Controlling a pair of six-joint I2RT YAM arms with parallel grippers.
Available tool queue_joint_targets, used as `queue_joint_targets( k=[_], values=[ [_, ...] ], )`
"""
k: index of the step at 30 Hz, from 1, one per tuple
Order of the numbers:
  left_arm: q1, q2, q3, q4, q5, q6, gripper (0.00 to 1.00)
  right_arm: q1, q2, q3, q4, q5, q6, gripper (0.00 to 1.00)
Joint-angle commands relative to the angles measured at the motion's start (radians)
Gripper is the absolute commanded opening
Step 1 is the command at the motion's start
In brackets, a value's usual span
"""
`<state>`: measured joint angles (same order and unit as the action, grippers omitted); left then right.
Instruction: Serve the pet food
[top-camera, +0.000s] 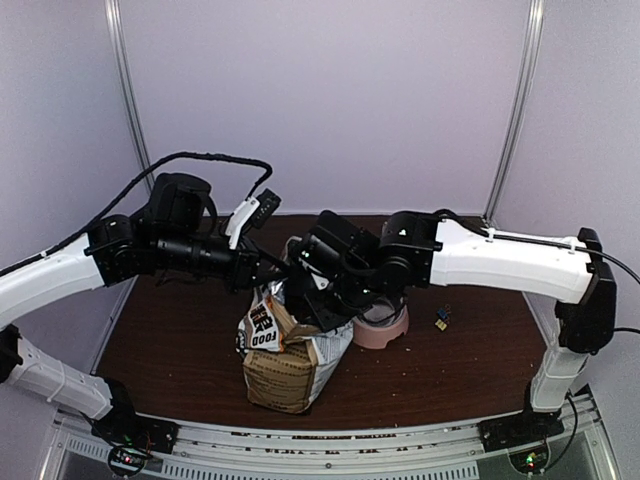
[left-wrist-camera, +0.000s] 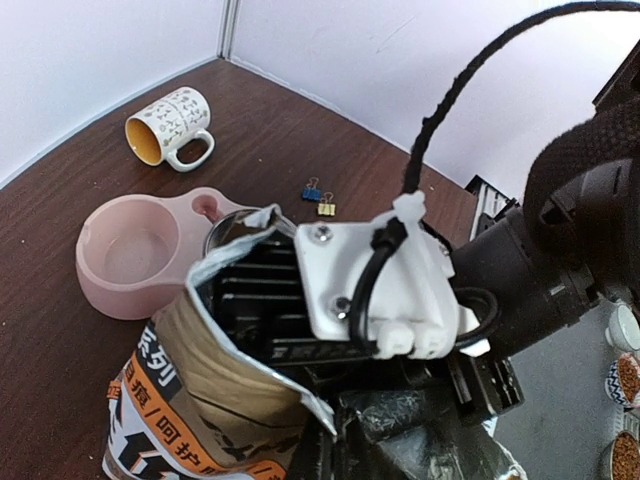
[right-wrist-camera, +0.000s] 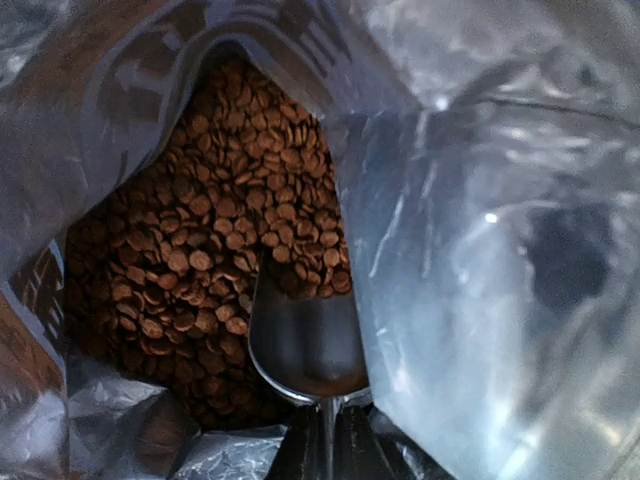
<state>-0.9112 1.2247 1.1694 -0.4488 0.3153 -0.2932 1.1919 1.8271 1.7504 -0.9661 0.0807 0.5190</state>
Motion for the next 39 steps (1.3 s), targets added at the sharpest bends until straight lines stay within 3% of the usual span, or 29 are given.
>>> queue_joint_targets(
  k=[1,15,27,39],
  values=[
    [0.049,-0.026,-0.013,0.013,0.06,0.006,0.0,-0.019,-0.027,-0.138,0.224,0.128,0.011,0.0],
    [0.106,-0.045,0.027,-0.017,0.081,0.098,0.0,-0.006,-0.135,-0.136,0.252,0.13,-0.046,0.0],
    [0.106,-0.006,0.077,-0.022,0.161,0.119,0.0,0.0,-0.112,0.004,0.121,0.116,-0.072,0.0],
    [0.105,-0.031,0.086,-0.028,0.099,0.137,0.0,0.004,-0.158,0.031,0.029,0.096,-0.086,0.0]
  ],
)
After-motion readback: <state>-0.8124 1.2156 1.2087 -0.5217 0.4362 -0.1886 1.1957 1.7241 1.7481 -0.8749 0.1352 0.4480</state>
